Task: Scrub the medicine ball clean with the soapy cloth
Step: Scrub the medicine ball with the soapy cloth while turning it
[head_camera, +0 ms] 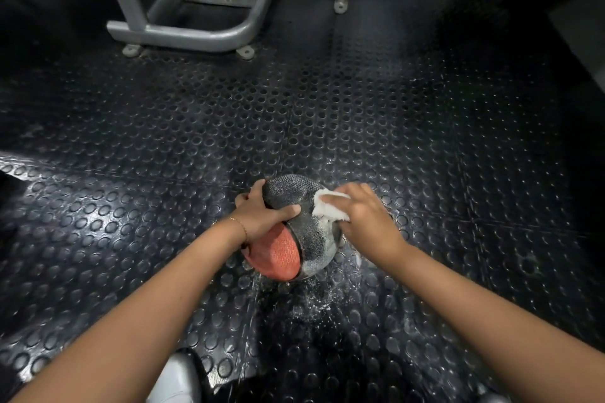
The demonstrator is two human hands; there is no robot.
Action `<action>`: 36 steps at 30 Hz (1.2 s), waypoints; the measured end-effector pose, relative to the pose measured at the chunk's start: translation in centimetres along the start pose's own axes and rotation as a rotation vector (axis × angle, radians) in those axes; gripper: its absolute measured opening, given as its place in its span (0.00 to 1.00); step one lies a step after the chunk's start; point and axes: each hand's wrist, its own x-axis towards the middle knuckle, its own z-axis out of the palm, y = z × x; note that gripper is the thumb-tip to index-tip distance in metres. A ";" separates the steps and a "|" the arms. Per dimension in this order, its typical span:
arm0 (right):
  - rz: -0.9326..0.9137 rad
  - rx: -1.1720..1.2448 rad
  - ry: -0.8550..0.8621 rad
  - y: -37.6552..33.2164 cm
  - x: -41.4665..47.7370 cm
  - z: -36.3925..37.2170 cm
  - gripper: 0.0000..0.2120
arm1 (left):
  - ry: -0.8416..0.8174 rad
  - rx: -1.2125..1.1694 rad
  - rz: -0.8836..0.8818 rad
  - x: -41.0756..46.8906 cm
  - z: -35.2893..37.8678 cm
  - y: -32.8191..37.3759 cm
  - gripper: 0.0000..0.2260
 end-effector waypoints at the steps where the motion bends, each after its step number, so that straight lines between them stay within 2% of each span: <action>1: 0.033 0.012 -0.014 -0.1 0.0 0.0 0.26 | -0.003 -0.006 -0.002 0.1 0.1 0.0 0.42; 3: 0.009 0.004 -0.035 -0.7 -0.5 -0.1 0.27 | 0.001 -0.010 -0.003 0.1 0.0 0.1 0.41; 6: -0.131 -0.039 -0.028 -1.1 -1.6 0.0 0.28 | -0.007 -0.031 0.000 0.0 -0.4 -0.3 0.40; 7: -0.126 -0.044 -0.027 -0.7 -1.4 0.1 0.27 | -0.013 -0.031 0.003 0.0 -0.5 -0.5 0.40; 11: 0.098 0.040 -0.020 0.2 0.4 0.3 0.23 | -0.020 -0.039 0.003 -0.1 -0.5 -0.8 0.41; 16: 0.008 0.128 -0.130 -0.8 -0.4 -0.4 0.24 | -0.048 -0.085 -0.005 0.1 -1.3 -1.5 0.43; 20: 0.181 0.192 -0.090 0.4 0.8 0.2 0.19 | -0.058 -0.085 -0.022 -0.3 -1.5 -1.8 0.43; 22: 0.216 0.200 -0.113 0.0 0.4 0.1 0.20 | -0.050 -0.079 -0.024 -0.1 -1.5 -1.9 0.42; 26: 0.095 0.177 -0.173 -1.6 -1.0 -0.5 0.25 | -0.048 -0.115 -0.030 0.1 -1.7 -2.0 0.41; 28: 0.127 0.193 -0.149 -1.7 -0.8 -0.5 0.25 | -0.051 -0.132 -0.036 -0.1 -1.8 -1.9 0.44; 31: 0.227 0.236 -0.093 -1.5 0.1 -0.3 0.23 | -0.074 -0.081 -0.042 0.0 -2.0 -1.8 0.56; 34: 0.195 0.170 -0.127 -1.7 -0.1 -0.1 0.25 | -0.094 0.061 -0.016 0.4 -2.6 -1.8 0.45; 36: 0.164 0.129 -0.135 -1.9 -0.3 0.2 0.27 | -0.069 0.164 0.038 0.6 -3.1 -1.5 0.43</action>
